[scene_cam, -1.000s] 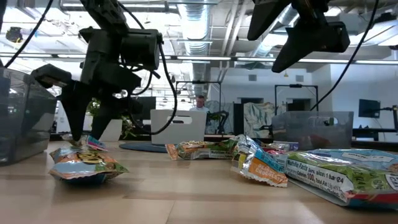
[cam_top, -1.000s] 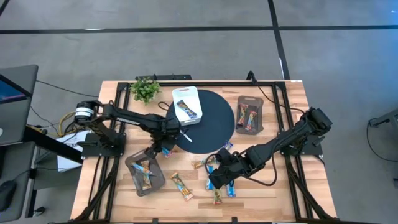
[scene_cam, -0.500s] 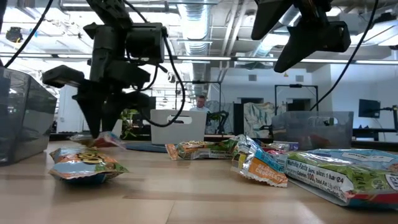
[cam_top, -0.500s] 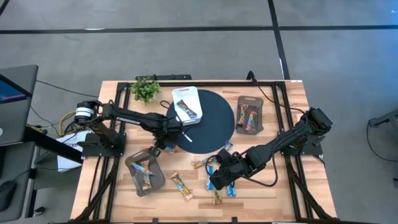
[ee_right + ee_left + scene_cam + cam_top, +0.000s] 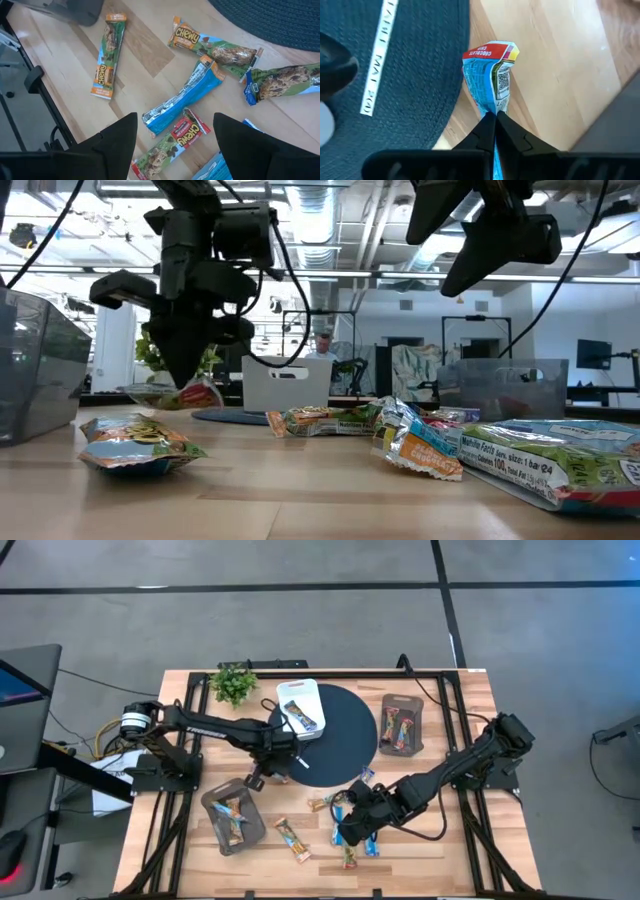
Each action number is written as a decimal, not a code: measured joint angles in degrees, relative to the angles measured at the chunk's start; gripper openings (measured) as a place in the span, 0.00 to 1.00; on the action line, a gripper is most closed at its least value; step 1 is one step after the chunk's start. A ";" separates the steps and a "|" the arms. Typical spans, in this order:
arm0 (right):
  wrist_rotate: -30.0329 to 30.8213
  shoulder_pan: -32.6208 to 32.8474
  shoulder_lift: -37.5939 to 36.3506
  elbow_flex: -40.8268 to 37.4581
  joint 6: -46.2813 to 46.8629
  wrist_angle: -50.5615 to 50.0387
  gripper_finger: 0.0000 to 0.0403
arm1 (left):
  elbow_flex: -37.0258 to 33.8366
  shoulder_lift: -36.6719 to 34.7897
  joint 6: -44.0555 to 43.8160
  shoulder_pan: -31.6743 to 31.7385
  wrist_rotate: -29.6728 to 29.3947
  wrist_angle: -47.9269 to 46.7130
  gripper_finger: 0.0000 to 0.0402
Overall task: Pick and place Granola Bars by type
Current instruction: Move red granola bar to the center of the table, then put the top yellow granola bar into the bottom black bin
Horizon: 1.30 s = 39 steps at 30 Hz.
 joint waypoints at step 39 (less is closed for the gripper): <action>0.07 0.03 -0.02 0.00 -8.57 -0.30 0.63 | 6.63 -2.92 -16.46 -2.03 16.19 26.20 0.49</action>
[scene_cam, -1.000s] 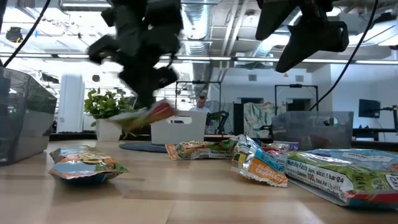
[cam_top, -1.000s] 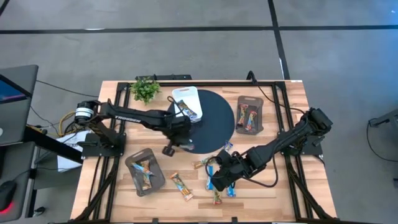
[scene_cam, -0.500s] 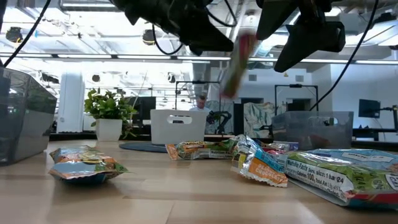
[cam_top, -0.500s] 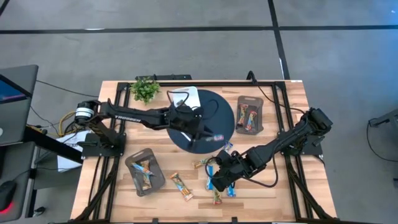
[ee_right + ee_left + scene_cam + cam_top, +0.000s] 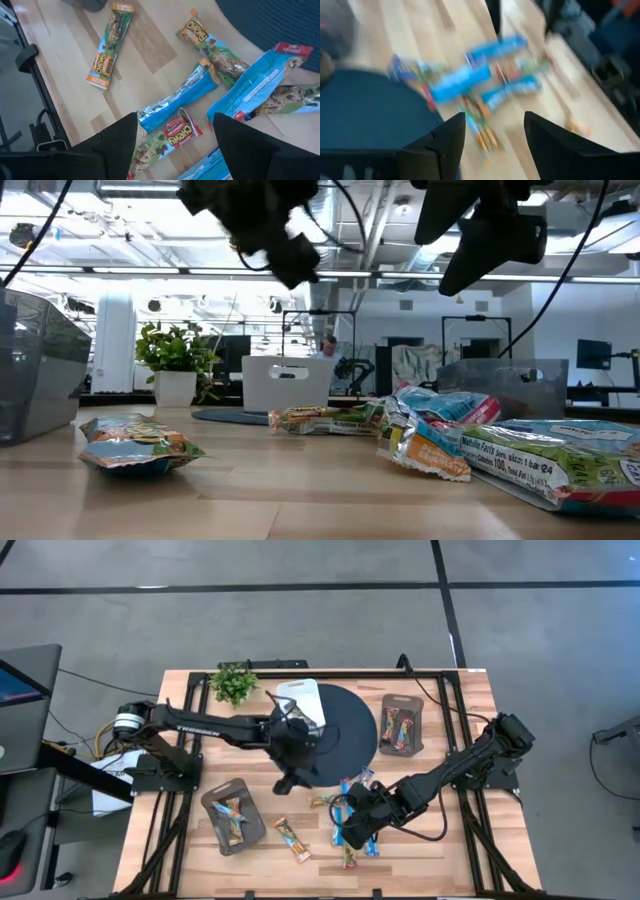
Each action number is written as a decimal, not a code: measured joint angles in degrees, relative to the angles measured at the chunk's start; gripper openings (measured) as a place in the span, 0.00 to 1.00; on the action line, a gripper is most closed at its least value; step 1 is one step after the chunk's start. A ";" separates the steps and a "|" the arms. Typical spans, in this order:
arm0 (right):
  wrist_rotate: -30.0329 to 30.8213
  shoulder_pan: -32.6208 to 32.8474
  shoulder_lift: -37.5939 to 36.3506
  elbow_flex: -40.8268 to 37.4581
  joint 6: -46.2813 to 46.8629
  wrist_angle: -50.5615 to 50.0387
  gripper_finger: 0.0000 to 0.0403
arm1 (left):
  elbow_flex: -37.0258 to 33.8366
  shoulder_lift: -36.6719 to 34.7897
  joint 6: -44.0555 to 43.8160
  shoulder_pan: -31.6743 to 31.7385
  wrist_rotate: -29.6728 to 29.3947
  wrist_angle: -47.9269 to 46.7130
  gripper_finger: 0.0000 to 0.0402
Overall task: Pick and place Granola Bars by type
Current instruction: Put the top yellow granola bar into the bottom black bin
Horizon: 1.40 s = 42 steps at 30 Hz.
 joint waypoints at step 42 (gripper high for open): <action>-1.32 -0.24 -0.96 0.02 -5.89 -12.03 0.63 | -0.02 20.91 -16.00 -12.72 -26.03 9.33 0.40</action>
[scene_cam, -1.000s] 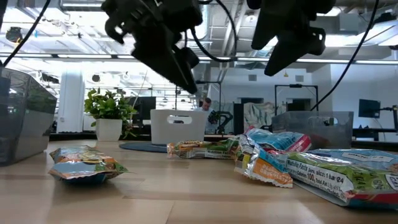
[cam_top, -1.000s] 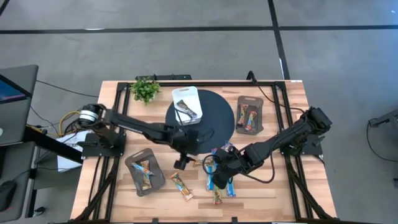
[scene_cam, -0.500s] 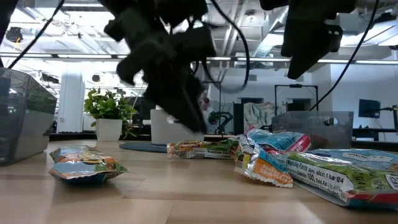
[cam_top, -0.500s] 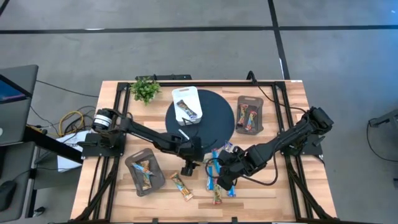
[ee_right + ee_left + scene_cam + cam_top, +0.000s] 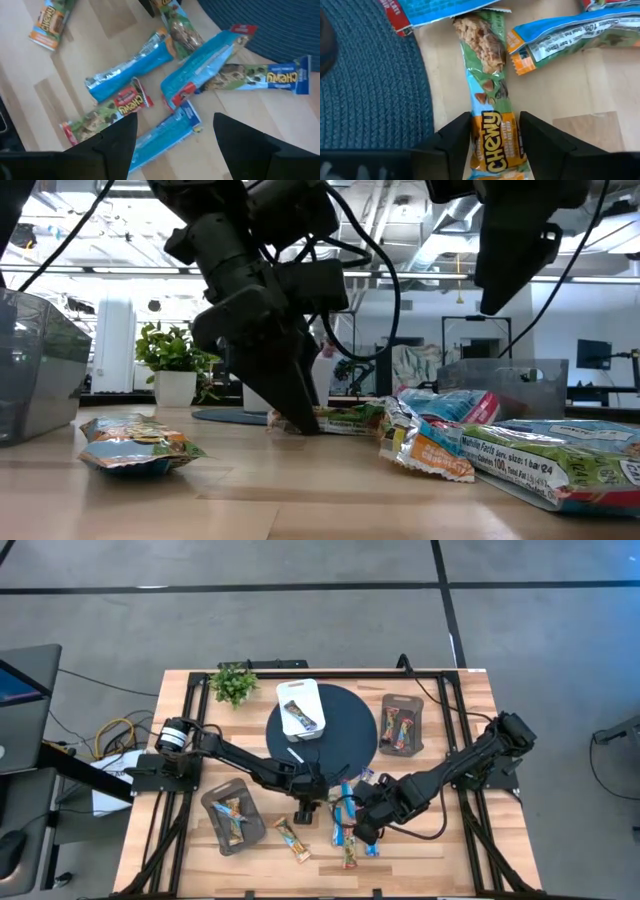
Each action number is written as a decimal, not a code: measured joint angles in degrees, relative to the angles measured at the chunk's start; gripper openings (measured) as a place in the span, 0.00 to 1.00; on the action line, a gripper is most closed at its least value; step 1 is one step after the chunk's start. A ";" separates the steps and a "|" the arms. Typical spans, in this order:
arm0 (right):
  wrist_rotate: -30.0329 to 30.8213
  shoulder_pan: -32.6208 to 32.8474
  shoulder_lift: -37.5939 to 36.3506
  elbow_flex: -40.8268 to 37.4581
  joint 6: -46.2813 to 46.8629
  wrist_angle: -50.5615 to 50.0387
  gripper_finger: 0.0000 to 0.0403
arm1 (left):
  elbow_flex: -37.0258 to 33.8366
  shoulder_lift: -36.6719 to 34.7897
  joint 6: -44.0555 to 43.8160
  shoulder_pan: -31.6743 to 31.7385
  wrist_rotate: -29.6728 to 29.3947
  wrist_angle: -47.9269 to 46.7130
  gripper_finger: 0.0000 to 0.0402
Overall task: Pick and place Granola Bars by type
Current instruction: Put the top yellow granola bar into the bottom black bin
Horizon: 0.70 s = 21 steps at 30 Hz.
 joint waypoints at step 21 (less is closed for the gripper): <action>0.20 0.00 0.00 0.00 -2.85 -3.75 0.63 | -0.04 -11.24 -0.31 2.54 -0.82 -13.59 0.13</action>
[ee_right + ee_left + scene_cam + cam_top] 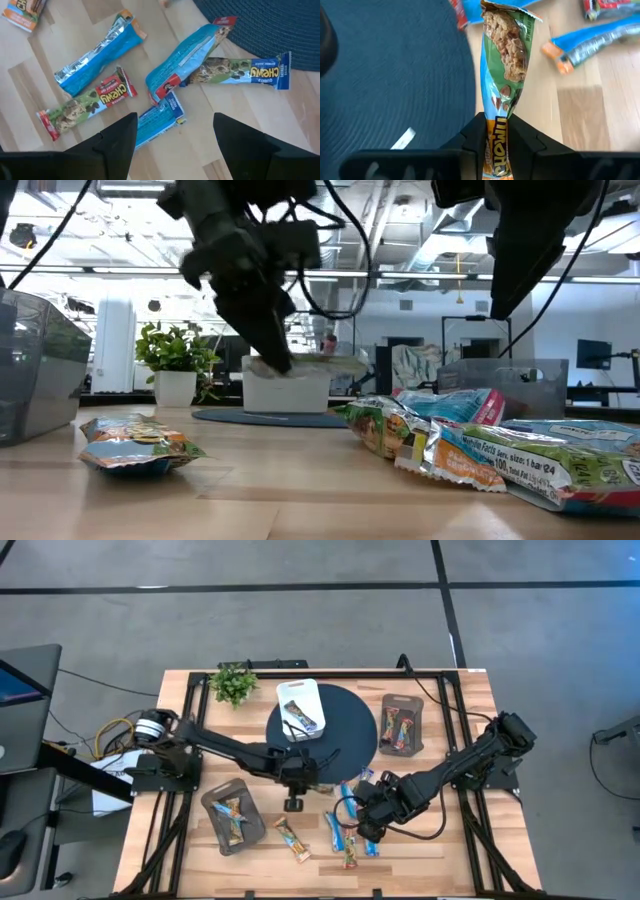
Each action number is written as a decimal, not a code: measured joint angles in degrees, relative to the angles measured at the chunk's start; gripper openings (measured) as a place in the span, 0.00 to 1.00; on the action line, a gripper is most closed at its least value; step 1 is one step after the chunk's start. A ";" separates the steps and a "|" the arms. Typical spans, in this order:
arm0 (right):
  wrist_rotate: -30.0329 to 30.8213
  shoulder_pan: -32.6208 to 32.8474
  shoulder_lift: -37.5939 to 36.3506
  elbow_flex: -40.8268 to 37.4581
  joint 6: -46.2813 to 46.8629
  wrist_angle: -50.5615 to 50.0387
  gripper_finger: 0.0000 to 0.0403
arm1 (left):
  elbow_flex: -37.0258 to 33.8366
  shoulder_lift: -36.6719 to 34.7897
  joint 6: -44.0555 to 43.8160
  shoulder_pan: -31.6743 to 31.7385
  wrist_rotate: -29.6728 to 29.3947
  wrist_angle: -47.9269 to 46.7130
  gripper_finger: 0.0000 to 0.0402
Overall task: Pick and place Granola Bars by type
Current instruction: Put the top yellow granola bar into the bottom black bin
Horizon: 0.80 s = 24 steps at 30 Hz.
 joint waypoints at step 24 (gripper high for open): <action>1.28 -7.33 0.00 0.00 -14.03 0.01 0.63 | -0.11 -26.16 -16.81 -13.89 -1.34 -44.02 0.12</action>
